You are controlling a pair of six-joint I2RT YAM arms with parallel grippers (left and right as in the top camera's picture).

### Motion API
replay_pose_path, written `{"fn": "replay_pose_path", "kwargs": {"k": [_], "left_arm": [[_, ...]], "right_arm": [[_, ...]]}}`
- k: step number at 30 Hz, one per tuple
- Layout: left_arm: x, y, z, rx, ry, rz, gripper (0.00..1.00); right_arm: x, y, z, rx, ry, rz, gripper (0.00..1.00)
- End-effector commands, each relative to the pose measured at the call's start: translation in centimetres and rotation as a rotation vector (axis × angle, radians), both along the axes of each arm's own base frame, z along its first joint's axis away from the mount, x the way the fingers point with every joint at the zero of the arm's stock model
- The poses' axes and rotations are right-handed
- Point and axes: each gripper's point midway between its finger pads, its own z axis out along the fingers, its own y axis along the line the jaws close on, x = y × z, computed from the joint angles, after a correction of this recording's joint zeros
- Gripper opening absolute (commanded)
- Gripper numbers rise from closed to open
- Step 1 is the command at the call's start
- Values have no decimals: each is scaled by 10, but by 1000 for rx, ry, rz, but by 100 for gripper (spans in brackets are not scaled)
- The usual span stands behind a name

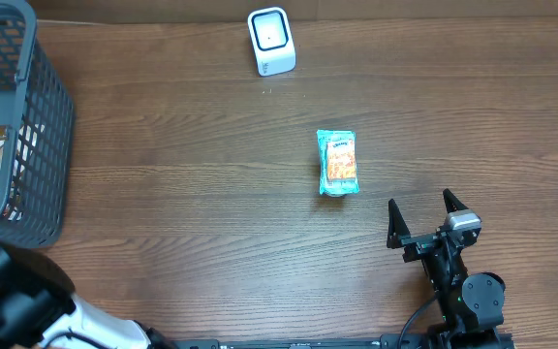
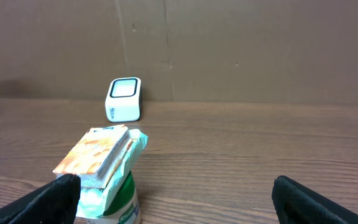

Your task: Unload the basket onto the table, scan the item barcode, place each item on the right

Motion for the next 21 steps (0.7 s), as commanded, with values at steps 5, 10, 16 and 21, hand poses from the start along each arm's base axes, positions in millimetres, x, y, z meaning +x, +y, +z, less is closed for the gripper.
{"fn": "replay_pose_path", "kwargs": {"k": [5,10,16,21], "left_arm": [[-7,-11,-7,-23,39,-18,4],[-11,-11,-65,-86,156,-39,5],[-11,-5,-130,-147,275,-59,5],[-6,0,-167,-172,324,-83,5]], "right_arm": [[0,0,-1,-7,-7,1,100],[0,0,-1,-7,-7,1,100],[0,0,-1,-7,-7,1,100],[0,0,-1,-7,-7,1,100]]}}
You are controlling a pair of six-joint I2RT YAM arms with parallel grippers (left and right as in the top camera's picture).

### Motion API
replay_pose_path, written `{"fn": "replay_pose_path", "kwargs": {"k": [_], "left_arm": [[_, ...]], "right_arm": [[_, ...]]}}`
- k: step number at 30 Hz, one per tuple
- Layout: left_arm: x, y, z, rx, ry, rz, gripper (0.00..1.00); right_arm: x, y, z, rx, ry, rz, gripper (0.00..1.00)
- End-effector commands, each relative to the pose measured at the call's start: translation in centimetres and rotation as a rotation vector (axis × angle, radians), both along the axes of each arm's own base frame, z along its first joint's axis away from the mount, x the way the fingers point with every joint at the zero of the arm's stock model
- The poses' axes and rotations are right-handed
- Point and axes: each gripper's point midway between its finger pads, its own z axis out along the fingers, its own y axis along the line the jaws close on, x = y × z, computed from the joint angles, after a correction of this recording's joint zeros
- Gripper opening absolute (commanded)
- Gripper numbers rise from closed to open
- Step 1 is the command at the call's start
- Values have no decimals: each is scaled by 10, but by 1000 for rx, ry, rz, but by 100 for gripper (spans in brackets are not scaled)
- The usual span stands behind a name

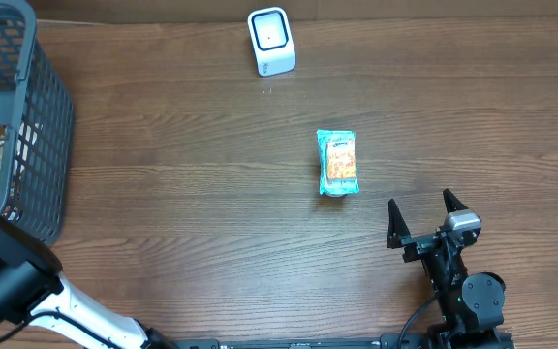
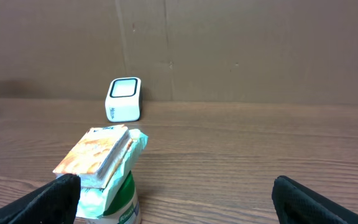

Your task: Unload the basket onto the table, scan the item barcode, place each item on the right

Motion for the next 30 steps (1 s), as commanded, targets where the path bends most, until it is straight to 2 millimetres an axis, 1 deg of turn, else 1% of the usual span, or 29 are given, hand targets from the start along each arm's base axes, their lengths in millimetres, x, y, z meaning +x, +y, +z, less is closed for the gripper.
{"fn": "replay_pose_path", "kwargs": {"k": [1,5,9,11,14,15,16,19,20,21,23,24,25,27,28,30], "left_arm": [[3,4,-26,-4,47,-39,5],[1,13,-47,15,95,-32,5],[2,15,-64,7,116,-41,5],[5,17,-65,14,110,-40,5],[9,21,-63,31,91,-38,7],[9,22,-63,33,88,-37,9],[9,22,-63,31,86,-39,14],[12,19,-65,15,74,-49,18],[13,18,-65,11,71,-51,22],[13,18,-65,12,71,-50,31],[12,18,-65,12,71,-50,39],[12,18,-65,12,73,-50,47],[11,18,-65,9,75,-50,67],[11,17,-66,4,79,-49,91],[9,16,-67,0,83,-48,100],[7,14,-68,-11,92,-44,100]], "right_arm": [[0,0,-1,-7,-7,1,100],[0,0,-1,-7,-7,1,100],[0,0,-1,-7,-7,1,100],[0,0,-1,-7,-7,1,100],[0,0,-1,-7,-7,1,100],[0,0,-1,-7,-7,1,100],[0,0,-1,-7,-7,1,100],[0,0,-1,-7,-7,1,100],[0,0,-1,-7,-7,1,100],[0,0,-1,-7,-7,1,100],[0,0,-1,-7,-7,1,100],[0,0,-1,-7,-7,1,100],[0,0,-1,-7,-7,1,100],[0,0,-1,-7,-7,1,100],[0,0,-1,-7,-7,1,100],[0,0,-1,-7,-7,1,100]]}}
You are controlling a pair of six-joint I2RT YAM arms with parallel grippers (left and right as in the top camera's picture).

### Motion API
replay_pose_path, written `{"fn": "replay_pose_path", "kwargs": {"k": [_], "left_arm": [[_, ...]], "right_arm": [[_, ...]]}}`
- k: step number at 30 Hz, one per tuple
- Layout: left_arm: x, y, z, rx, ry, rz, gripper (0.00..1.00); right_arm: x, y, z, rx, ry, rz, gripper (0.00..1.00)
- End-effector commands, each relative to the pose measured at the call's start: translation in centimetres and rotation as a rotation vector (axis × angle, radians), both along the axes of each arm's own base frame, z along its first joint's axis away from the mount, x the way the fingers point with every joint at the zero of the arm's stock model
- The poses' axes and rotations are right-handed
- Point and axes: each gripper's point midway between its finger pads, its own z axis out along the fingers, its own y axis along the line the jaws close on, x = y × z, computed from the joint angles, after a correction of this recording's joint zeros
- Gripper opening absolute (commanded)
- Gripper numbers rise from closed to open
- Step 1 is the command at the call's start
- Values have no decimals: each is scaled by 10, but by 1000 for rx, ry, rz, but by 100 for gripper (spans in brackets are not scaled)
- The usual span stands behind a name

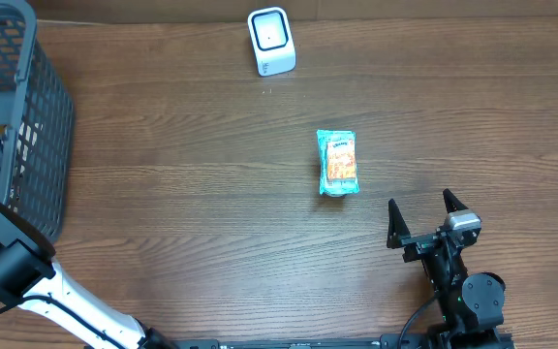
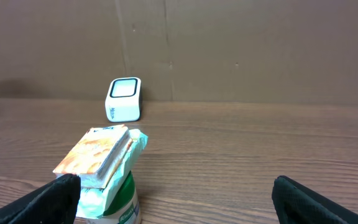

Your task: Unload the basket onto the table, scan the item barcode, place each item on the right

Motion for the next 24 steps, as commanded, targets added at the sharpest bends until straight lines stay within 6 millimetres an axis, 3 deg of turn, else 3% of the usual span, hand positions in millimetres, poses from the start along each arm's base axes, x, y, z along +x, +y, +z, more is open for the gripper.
{"fn": "replay_pose_path", "kwargs": {"k": [1,13,24], "left_arm": [[-3,-5,-8,-31,14,3,99],[-23,-11,-17,-53,98,47,100],[-39,-9,-53,-8,146,73,100]], "right_arm": [[0,0,-1,-7,-7,1,100],[0,0,-1,-7,-7,1,100],[0,0,-1,-7,-7,1,100]]}}
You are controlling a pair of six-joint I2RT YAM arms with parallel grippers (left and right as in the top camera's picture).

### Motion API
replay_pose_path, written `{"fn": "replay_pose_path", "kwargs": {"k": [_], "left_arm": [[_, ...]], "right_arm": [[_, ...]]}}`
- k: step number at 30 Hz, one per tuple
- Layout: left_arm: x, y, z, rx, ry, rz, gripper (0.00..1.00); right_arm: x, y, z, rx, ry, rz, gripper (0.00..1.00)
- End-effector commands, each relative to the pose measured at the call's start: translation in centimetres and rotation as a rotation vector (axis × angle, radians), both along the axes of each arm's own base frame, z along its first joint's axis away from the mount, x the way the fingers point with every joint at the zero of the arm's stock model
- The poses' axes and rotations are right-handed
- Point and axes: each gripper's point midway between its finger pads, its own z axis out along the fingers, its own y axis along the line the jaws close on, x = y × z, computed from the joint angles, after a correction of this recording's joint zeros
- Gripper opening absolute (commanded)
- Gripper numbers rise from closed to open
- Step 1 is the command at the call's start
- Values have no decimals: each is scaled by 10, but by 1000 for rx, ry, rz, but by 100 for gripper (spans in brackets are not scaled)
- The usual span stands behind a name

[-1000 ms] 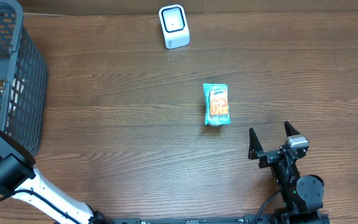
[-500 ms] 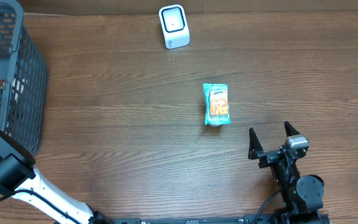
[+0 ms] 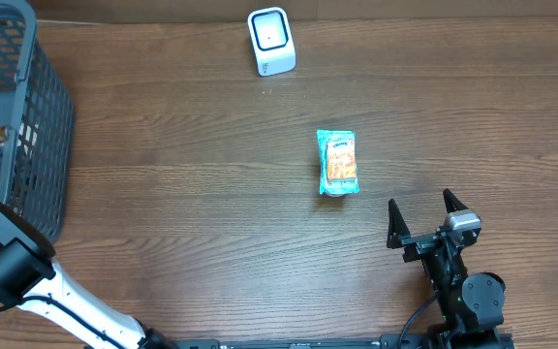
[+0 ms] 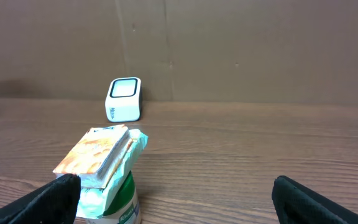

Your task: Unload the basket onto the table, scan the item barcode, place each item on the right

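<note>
A teal snack pack (image 3: 338, 163) with an orange picture lies mid-table; in the right wrist view the pack (image 4: 104, 163) sits just ahead of the left finger. The white barcode scanner (image 3: 271, 41) stands at the far edge and also shows as the scanner (image 4: 124, 98) by the cardboard wall. My right gripper (image 3: 420, 218) rests open near the front edge, short of the pack, with nothing between its black fingers (image 4: 59, 198). My left arm reaches up into the basket at the left edge; its gripper is mostly cut off there.
A dark grey mesh basket (image 3: 37, 116) stands at the far left, its contents mostly out of frame. A brown cardboard wall (image 4: 229, 50) backs the wooden table (image 3: 182, 204).
The end of my left arm has shifted slightly inside the basket at the left edge. The right gripper, the pack and the scanner are where they were.
My left arm first lay low at the front left corner, below the basket. Then it stood up along the basket's near side, and after that its end was inside the basket, where it remains. The right gripper has stayed open and still throughout.
</note>
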Motion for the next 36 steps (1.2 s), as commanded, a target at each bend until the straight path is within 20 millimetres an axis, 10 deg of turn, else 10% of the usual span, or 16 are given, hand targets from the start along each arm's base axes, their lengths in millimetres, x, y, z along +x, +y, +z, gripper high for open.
{"fn": "replay_pose_path", "kwargs": {"k": [1,5,13,19,22,36], "left_arm": [[-21,-3,-29,2,83,31,100],[-29,-7,-42,-16,89,44,97],[-36,-19,-56,-64,95,74,49],[-37,-28,-62,-101,86,64,33],[-30,-34,-62,-136,53,49,5],[20,-25,12,-198,-144,52,4]], "right_arm": [[0,0,-1,-6,-7,1,100],[0,0,-1,-6,-7,1,100],[0,0,-1,-6,-7,1,100],[0,0,-1,-6,-7,1,100],[0,0,-1,-6,-7,1,100],[0,0,-1,-6,-7,1,100]]}}
